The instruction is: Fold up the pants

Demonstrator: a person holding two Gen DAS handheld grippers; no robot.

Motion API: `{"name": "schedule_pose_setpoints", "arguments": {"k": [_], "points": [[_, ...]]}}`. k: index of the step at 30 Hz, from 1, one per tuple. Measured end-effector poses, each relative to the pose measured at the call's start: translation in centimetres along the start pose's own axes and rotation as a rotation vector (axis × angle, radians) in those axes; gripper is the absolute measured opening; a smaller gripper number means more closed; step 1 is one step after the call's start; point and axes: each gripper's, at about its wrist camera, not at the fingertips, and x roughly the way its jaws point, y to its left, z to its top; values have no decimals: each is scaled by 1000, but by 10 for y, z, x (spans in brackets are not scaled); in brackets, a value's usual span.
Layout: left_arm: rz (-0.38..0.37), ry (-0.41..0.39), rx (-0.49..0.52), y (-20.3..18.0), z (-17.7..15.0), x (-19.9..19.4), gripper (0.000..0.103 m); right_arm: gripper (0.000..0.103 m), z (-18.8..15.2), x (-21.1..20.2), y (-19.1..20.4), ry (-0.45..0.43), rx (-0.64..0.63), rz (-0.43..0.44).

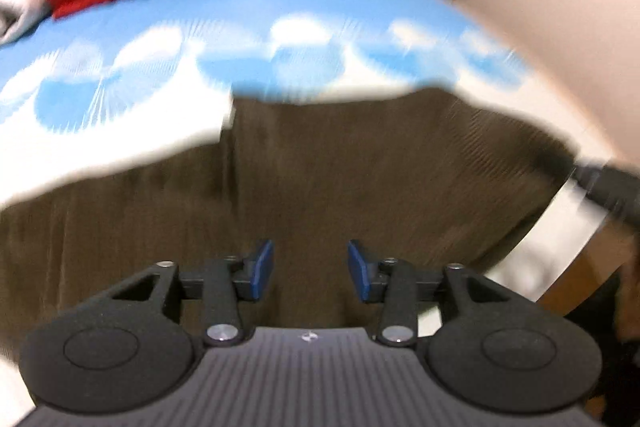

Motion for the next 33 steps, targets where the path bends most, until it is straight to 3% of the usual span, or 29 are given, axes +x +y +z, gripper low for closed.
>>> {"name": "schedule_pose_setpoints", "arguments": {"k": [3,6,8,11,17,20,21,22,26,28,30,33], "points": [[-100,-75,16,2,34,-26,73,22,1,-19,32,-129,-197,54],[-238,-83,50,-1,64,-37,86,21,-2,-35,62,-227,-355,133],[-311,-57,62,-3,80,-32,87,21,-4,-40,80,-261,-424,179],[-347,-17,59,-6,97,-13,87,20,-6,-39,101,-275,-501,235],[-283,45,35,3,102,35,83,20,-8,-36,145,-272,-607,321],[-174,56,100,4,102,44,57,20,-9,-35,160,-263,-639,353],[-129,59,116,7,101,46,29,20,-8,-35,164,-260,-644,363],[-96,69,121,12,101,48,21,20,-8,-35,168,-259,-648,368],[-52,75,106,40,95,37,19,25,-4,-38,167,-199,-611,415],[-29,64,105,54,90,28,19,39,1,-43,169,-208,-582,474],[2,59,86,77,84,16,19,59,9,-52,165,-220,-512,566],[43,58,26,117,75,-6,20,65,23,-60,157,-234,-381,674]]}}
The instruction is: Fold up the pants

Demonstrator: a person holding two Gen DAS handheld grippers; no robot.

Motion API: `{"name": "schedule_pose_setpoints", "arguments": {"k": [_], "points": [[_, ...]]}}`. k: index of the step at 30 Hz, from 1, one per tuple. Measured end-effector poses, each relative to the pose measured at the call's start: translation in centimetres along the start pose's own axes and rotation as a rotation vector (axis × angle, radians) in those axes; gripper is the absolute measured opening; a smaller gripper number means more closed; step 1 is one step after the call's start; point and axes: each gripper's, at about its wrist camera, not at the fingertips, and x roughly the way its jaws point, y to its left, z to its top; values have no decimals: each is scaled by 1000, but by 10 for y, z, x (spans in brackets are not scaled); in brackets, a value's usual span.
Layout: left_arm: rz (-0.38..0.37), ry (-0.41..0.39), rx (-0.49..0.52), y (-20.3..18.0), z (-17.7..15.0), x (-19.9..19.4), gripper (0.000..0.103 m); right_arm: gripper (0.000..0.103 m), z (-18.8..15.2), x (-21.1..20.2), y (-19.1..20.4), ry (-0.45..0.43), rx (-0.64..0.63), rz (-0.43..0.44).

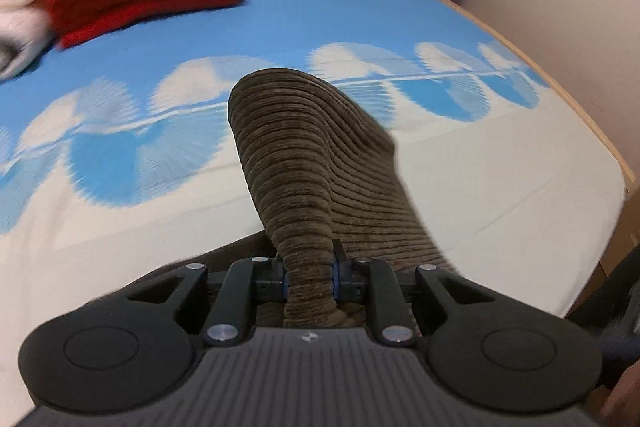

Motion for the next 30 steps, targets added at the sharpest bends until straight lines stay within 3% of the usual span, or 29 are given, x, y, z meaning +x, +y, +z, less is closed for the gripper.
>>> {"name": "schedule_pose_setpoints", "arguments": {"k": [4,7,9,11,12,13,14,16,18,22,25,30], "points": [[80,28,-122,67,-25,-18,19,66,8,7,-21,3,161,5],[169,37,-211,117,-44,-33,20,66,5,26,-35,67,266,-45],[187,64,-285,145,-56,-34,22,67,-1,48,-46,141,351,-77],[199,94,-370,172,-69,-28,34,67,-11,61,-55,192,426,-101],[216,103,-397,183,-74,-25,50,68,-15,68,-58,219,451,-105],[242,114,-417,191,-79,-21,58,68,-20,78,-60,254,479,-108],[248,120,-424,196,-82,-19,59,69,-25,88,-61,285,506,-109],[204,106,-462,205,-86,-15,76,74,-39,108,-62,343,576,-109],[143,116,-505,207,-90,-6,83,75,-48,115,-65,368,626,-131],[113,153,-480,207,-95,15,90,76,-62,141,-82,421,766,-165],[84,162,-498,208,-98,25,91,77,-69,166,-91,474,847,-120],[63,174,-528,212,-98,40,92,88,-88,186,-92,528,872,-117]]}}
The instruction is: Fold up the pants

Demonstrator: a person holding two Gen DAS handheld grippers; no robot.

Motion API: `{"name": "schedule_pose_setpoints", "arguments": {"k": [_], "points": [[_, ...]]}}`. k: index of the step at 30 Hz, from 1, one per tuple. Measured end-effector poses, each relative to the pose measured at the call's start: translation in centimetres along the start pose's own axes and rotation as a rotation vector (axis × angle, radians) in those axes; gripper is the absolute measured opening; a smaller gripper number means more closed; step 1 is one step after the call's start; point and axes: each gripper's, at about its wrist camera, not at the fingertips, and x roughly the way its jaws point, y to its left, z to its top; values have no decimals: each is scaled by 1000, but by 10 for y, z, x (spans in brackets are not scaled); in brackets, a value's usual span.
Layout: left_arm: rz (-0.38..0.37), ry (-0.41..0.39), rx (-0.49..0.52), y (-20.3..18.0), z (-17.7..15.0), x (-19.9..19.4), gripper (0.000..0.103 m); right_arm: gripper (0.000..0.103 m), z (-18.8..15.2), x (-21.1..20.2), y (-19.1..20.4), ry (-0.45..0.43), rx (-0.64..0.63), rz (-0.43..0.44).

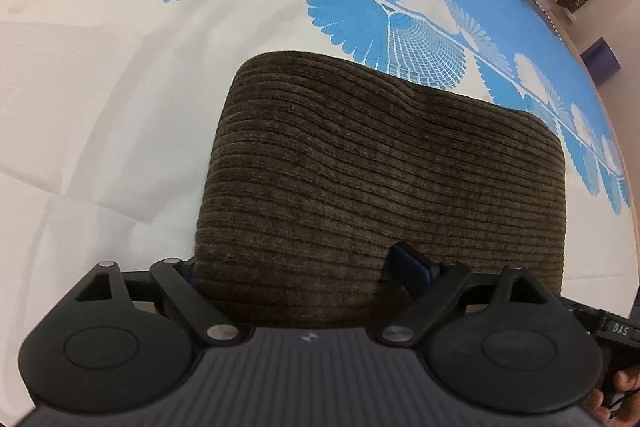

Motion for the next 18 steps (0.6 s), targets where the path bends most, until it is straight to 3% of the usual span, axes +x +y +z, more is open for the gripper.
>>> {"name": "schedule_pose_setpoints", "arguments": {"k": [4,5,9,10,12,18], "points": [[18,8,21,-7,3,2,89,87,5,15,7,21,6,27],[20,8,27,-9,4,3,86,80,8,18,11,17,-7,24],[19,4,62,-22,7,-6,58,48,12,11,22,-13,-55,6],[19,-4,71,-26,8,-9,49,44,15,7,25,-23,-64,3],[6,-12,76,-35,10,-16,41,33,20,-5,33,-62,-86,16],[-33,-60,111,-88,17,-26,39,31,45,-52,38,-119,-126,6]]}}
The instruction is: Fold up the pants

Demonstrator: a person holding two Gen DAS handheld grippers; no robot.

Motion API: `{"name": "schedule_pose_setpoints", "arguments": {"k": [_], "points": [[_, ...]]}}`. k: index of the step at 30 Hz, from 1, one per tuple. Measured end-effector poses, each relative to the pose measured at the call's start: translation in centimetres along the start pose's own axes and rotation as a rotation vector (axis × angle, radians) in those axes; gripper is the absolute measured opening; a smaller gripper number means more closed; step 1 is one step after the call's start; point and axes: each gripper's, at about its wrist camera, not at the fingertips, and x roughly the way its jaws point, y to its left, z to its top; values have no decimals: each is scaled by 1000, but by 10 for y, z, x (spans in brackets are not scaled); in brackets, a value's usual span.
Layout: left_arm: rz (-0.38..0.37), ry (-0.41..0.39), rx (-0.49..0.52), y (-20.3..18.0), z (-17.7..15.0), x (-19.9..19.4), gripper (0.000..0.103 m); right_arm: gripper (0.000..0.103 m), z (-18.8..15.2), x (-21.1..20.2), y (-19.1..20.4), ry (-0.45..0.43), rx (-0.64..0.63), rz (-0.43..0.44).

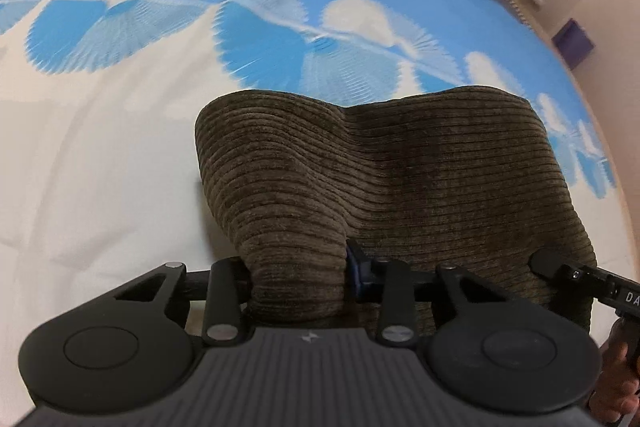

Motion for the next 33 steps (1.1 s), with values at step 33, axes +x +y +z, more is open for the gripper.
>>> {"name": "schedule_pose_setpoints", "arguments": {"k": [33], "points": [[42,-170,281,-194,8,40,45,44,38,-92,-177,45,-291,-341]]}}
